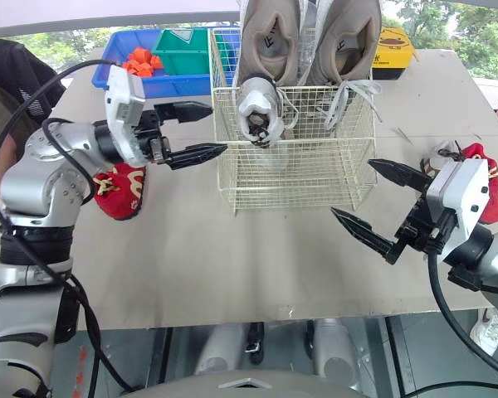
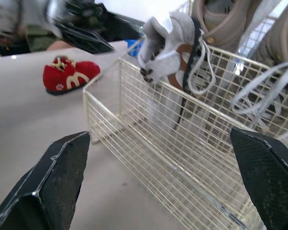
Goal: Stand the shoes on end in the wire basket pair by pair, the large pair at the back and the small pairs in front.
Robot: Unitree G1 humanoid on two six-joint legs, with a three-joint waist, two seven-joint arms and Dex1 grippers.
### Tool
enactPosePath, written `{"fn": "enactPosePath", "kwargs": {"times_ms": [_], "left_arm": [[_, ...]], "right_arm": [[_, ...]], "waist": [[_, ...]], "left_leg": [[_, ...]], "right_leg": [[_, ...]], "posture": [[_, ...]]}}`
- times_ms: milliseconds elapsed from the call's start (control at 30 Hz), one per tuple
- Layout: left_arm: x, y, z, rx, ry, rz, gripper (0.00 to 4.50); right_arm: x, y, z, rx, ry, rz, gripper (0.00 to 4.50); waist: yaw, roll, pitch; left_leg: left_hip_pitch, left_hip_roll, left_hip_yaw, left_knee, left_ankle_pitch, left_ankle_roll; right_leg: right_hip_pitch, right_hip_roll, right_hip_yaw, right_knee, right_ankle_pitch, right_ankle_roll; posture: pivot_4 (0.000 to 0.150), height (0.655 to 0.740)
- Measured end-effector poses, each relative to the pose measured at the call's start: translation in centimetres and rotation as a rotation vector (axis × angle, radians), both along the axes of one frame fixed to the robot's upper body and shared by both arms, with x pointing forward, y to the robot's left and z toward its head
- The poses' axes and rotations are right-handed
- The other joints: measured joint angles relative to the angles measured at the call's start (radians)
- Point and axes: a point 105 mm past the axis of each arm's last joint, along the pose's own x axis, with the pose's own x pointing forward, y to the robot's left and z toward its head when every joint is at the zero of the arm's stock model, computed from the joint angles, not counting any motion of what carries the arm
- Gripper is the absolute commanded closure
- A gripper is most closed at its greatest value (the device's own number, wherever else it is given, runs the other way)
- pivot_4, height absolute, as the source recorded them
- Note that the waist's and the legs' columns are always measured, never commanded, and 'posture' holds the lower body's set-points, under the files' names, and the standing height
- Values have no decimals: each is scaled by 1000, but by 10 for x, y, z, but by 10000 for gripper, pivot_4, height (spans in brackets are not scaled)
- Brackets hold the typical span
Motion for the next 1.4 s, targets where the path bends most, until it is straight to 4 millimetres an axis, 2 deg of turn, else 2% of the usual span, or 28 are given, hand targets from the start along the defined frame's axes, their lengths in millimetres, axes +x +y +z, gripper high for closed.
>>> {"fn": "enactPosePath", "kwargs": {"times_ms": [200, 333, 467, 600, 733, 967, 1133, 1400], "left_arm": [[-35, -6, 4, -140, 117, -59, 1011], [-64, -25, -2, -197, 190, -138, 1011], [-81, -45, -6, -237, 191, -142, 1011], [-86, -65, -9, -258, 170, -112, 1011], [-80, -79, -13, -229, 166, -77, 1011], [-88, -94, -16, -224, 206, -204, 1011], [-95, -94, -18, -203, 214, -272, 1011], [-101, -90, -21, -178, 201, -296, 1011]], "right_arm": [[14, -15, -2, 2, 15, -42, 0], [26, -30, -7, 13, 43, -116, 0], [50, -61, -11, -16, 68, -307, 0], [69, -91, -19, -86, 145, -475, 0], [82, -127, -21, -170, 236, -607, 0], [106, -169, -36, -244, 479, -731, 0], [114, -180, -49, -239, 612, -721, 0], [136, -191, -51, -208, 681, -738, 0]], "waist": [[3, -1, 0], [2, -1, 0], [3, -1, 0], [4, -1, 0], [3, -1, 0], [-5, 0, 0], [-1, 0, 0], [-4, 0, 0]], "left_leg": [[0, 0, 0, 0, 0, 0], [3, -1, 0, 0, 0, 0], [7, -2, 0, 0, 0, 0], [7, -3, 0, 0, 0, 1], [7, -4, 1, 0, -1, 1], [7, -4, 3, 0, -1, 2], [7, -4, 3, 0, -1, 2], [7, -4, 4, -1, -1, 2]], "right_leg": [[1, -2, 0, 0, 0, 0], [4, -3, 0, 0, 0, 0], [7, -3, 0, 0, -2, -2], [8, -3, 1, 0, 0, -6], [8, -3, 1, 0, 0, -6], [6, -2, 3, -1, 0, -6], [6, -1, 3, -2, 0, -6], [6, -1, 4, -3, 0, -6]], "posture": [[1500, 7400], [1500, 7400], [1500, 7400], [1500, 7400], [1500, 7400], [1500, 7400], [1500, 7400], [1500, 7400]]}}
